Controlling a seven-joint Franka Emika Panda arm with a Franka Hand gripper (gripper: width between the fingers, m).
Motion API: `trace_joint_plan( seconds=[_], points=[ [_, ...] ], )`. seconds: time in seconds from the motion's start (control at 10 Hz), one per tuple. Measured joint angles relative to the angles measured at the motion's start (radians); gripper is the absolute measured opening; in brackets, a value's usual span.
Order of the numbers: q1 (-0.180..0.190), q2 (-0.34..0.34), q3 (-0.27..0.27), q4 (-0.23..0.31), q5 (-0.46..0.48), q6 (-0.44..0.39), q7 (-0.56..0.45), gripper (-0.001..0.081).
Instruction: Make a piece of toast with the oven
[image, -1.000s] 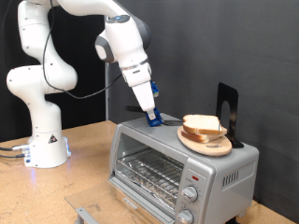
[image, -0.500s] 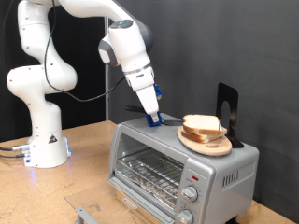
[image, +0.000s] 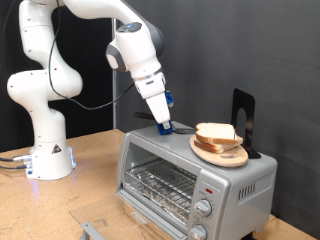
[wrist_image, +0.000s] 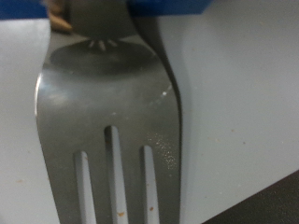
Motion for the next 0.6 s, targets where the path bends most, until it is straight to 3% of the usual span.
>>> trace_joint_plan(
  seconds=[0.6],
  points=[
    [-0.001,0.0,0.0,0.0,0.017,-0.002,0.0,0.049]
  ],
)
